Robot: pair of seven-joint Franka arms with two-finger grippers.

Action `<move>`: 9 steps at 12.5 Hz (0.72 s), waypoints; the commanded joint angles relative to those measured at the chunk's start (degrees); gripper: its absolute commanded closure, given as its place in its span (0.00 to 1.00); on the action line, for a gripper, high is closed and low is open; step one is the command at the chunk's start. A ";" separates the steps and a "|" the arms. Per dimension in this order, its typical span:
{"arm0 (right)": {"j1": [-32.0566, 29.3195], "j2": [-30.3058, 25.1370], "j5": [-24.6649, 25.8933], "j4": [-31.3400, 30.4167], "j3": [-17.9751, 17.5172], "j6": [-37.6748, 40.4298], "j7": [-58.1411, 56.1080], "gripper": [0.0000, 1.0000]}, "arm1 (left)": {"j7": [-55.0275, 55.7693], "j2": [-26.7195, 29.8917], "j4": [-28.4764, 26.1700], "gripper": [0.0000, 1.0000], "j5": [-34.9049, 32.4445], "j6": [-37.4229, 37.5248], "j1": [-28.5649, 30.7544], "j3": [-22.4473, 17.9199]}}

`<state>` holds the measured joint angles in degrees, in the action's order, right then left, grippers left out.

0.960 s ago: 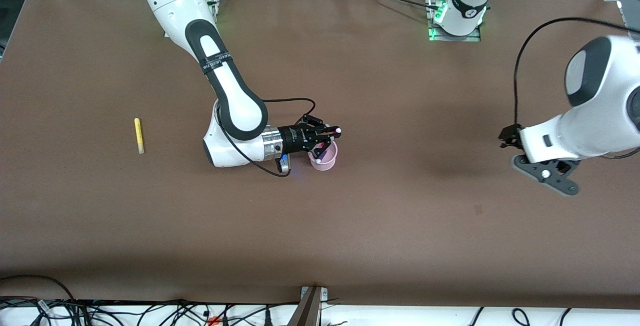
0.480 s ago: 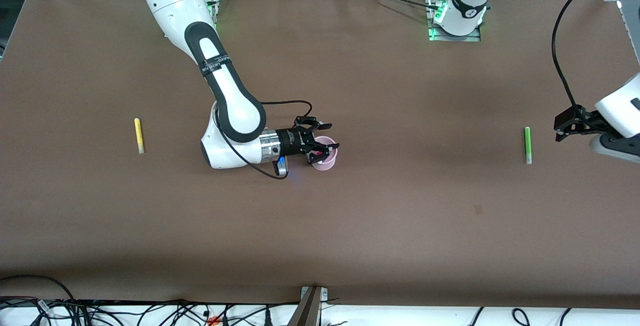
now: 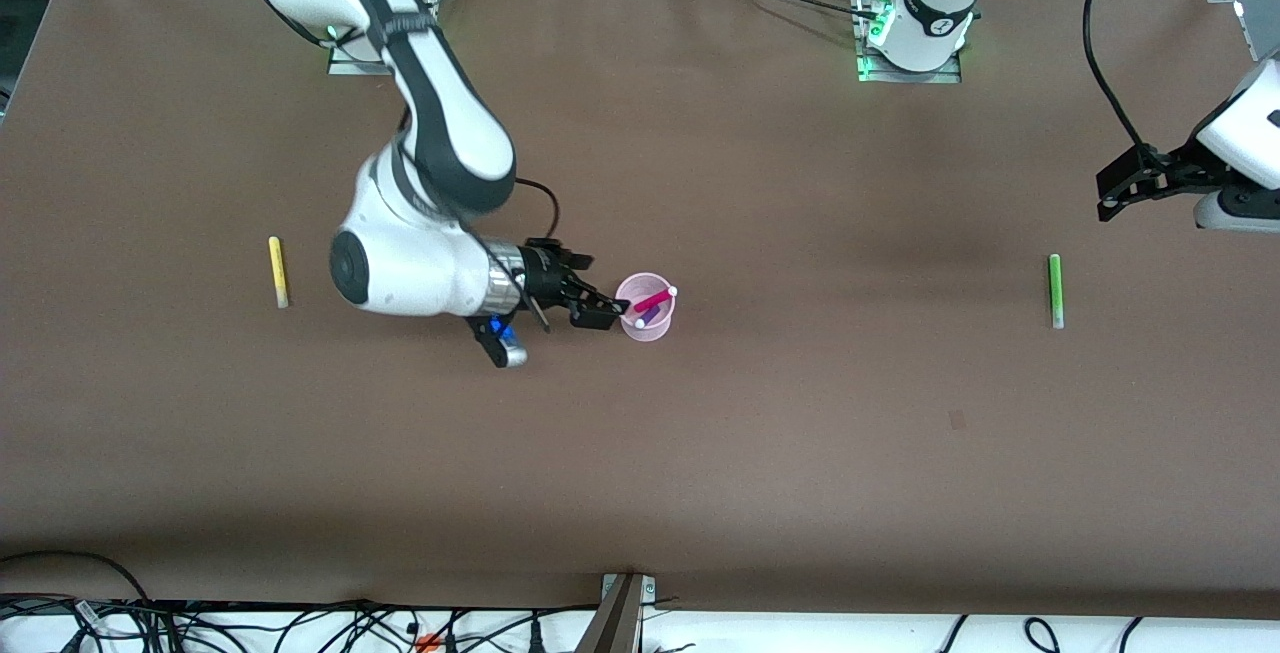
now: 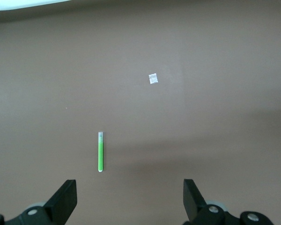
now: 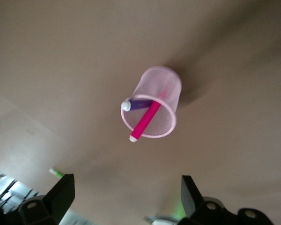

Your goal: Organize pens into pink holder with both arms

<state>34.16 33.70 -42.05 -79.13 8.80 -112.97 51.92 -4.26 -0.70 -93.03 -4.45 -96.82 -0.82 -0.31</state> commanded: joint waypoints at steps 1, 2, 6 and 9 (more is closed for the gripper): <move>0.47 -13.00 12.92 -10.66 0.78 -0.06 -4.86 0.00 | 0.92 0.88 -0.93 0.00 0.85 -1.09 -0.94 -0.74; 0.47 -18.35 14.26 -14.87 2.69 0.03 -8.98 0.00 | 1.01 0.70 -0.76 0.00 0.85 -0.74 -1.11 -0.57; -1.10 -34.82 29.17 -25.90 5.88 7.45 -29.10 0.00 | 1.18 0.79 -0.49 0.00 0.85 -0.13 -1.38 -0.48; -11.79 -38.62 37.37 -23.89 0.63 15.48 -42.73 0.00 | 1.18 0.70 -0.32 0.00 0.85 0.23 -1.47 -0.39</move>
<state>28.80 -2.58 -7.88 -102.04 14.01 -99.39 16.70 -3.59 -0.62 -93.20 -4.43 -96.96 -1.84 -0.42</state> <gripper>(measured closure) 0.000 0.000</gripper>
